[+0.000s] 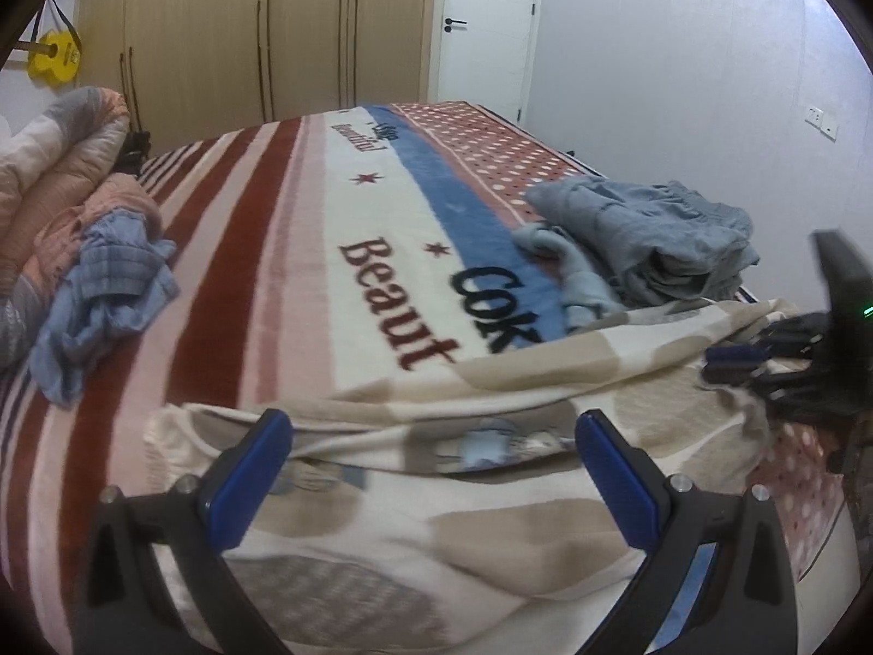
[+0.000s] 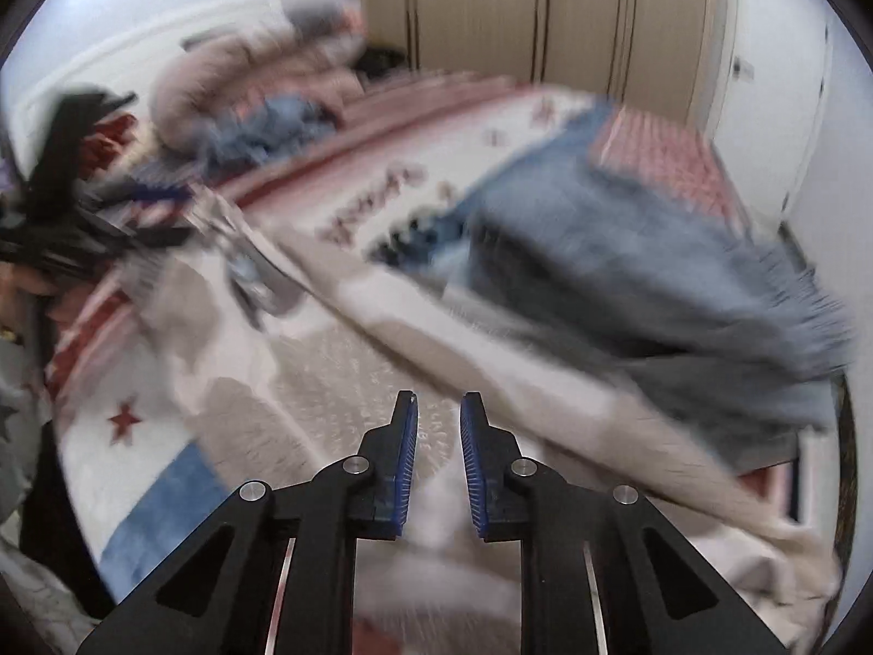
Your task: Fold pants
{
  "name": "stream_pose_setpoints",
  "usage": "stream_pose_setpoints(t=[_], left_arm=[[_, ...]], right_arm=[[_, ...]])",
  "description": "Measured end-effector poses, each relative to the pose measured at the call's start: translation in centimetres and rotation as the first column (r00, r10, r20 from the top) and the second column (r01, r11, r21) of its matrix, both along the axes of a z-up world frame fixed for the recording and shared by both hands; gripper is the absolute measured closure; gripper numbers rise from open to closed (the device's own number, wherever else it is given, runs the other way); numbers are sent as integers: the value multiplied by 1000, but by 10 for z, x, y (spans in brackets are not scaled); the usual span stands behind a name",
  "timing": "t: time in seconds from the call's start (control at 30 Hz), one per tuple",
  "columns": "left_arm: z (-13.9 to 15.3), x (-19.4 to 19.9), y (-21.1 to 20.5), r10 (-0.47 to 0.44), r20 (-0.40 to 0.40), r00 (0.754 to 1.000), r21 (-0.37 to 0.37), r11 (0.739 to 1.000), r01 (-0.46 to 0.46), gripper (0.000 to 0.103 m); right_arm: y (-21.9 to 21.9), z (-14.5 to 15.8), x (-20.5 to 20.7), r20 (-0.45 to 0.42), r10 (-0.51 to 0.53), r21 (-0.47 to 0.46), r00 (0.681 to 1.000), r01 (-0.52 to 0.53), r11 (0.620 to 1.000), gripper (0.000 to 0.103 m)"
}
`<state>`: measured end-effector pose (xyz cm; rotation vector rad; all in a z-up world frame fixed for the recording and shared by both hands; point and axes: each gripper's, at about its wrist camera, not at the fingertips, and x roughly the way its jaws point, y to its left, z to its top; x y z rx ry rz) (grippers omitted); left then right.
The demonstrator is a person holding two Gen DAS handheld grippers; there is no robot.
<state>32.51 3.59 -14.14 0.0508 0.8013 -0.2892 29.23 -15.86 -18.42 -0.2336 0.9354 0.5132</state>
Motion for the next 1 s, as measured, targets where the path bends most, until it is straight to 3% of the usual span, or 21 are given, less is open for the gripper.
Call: stream_pose_setpoints(t=[0.07,0.2,0.27,0.43,0.53,0.63,0.73,0.83,1.0], left_arm=[[0,2,9,7,-2,1000,-1,1000,-7,1],[-5,5,25,31,-7,999,-4,1000,-31,1],[-7,6,30,40,-13,999,-8,999,-40,1],[-14,-8,50,98,-19,995,-10,995,-98,1],[-17,-30,68,144,-32,989,-3,990,-144,1],[-16,-52,90,201,-35,979,-13,979,-201,1],[-25,-71,111,262,-80,962,-38,963,-266,1],[-40,-85,129,294,-144,945,-117,943,-312,1],[-66,-97,133,198,-277,940,-398,867,-300,1]], right_arm=[[2,-13,11,1,-24,-18,1000,24,1000,93],[-8,-4,34,57,-86,63,995,82,995,93],[-12,-1,46,63,-110,58,992,106,993,94],[-14,-17,75,-47,-175,49,983,178,983,100],[-10,-15,73,-46,-167,35,985,168,985,90],[-2,-1,59,-48,-140,77,989,144,987,64],[8,17,34,-7,-104,127,995,104,986,62],[23,26,12,6,-74,171,997,72,983,62],[49,28,-12,12,-24,191,1000,21,981,62]])
